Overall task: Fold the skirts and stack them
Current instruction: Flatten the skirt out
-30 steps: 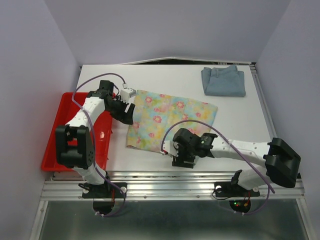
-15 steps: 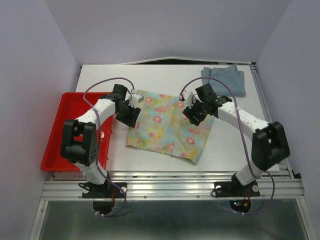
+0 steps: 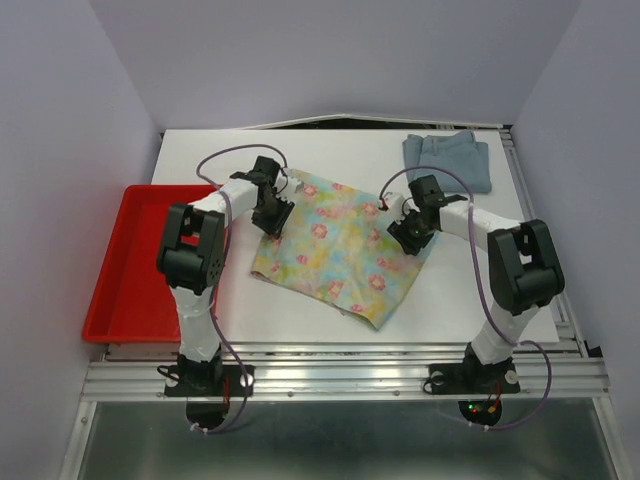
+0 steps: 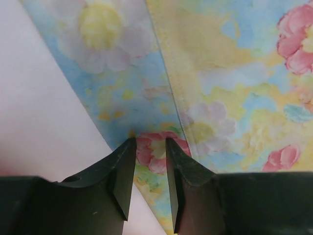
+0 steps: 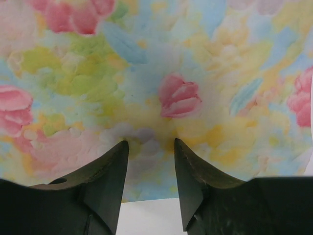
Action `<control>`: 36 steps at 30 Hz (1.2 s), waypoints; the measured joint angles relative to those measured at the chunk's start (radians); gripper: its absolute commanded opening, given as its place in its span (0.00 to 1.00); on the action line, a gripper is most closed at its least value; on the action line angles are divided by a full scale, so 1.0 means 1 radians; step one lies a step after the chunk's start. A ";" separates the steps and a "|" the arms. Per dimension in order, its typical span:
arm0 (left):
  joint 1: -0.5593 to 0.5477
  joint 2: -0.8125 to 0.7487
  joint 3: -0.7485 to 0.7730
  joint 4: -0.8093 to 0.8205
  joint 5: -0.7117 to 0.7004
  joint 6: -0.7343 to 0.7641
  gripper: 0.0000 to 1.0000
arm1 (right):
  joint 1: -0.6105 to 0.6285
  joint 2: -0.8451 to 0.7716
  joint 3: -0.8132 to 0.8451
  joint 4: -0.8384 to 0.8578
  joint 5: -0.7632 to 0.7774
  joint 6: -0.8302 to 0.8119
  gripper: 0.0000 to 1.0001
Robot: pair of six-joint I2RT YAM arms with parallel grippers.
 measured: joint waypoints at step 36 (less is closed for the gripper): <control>-0.590 -0.341 -0.274 -0.087 0.349 0.215 0.34 | -0.055 -0.127 -0.006 -0.357 -0.142 -0.019 0.49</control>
